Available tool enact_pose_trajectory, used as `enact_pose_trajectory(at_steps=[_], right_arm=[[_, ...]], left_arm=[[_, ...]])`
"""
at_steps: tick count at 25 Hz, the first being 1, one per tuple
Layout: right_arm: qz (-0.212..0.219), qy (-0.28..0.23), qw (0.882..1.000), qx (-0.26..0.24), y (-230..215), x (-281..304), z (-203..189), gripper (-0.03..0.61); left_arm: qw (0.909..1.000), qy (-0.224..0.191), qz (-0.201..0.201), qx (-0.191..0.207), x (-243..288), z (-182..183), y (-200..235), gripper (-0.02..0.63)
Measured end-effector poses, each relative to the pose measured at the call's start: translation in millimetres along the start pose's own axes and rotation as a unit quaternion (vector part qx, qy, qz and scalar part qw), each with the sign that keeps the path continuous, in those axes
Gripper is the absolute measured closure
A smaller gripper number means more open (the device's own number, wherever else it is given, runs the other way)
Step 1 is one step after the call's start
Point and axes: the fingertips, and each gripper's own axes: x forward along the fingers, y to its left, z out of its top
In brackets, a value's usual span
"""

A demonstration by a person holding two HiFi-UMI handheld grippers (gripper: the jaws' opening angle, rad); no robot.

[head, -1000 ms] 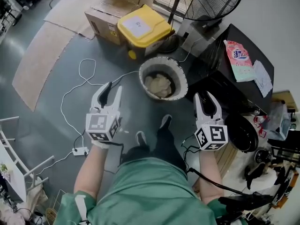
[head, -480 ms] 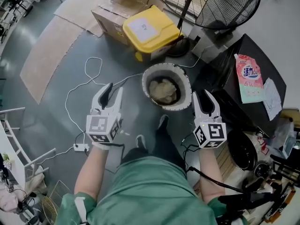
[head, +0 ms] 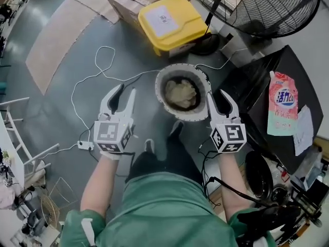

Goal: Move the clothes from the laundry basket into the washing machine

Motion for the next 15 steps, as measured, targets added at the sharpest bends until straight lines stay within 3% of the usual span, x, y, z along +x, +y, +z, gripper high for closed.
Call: enact_pose_trajectory(at_steps=[7, 15], right_arm=[[0.032, 0.039, 0.999, -0.009, -15, 52, -35, 0.431], [0.048, 0.096, 0.993, -0.04, -24, 117, -111, 0.402]], left_arm=[[0.9995, 0.02, 0.025, -0.005, 22, -25, 16, 0.474], [0.9981, 0.057, 0.024, -0.008, 57, -100, 49, 0.471]])
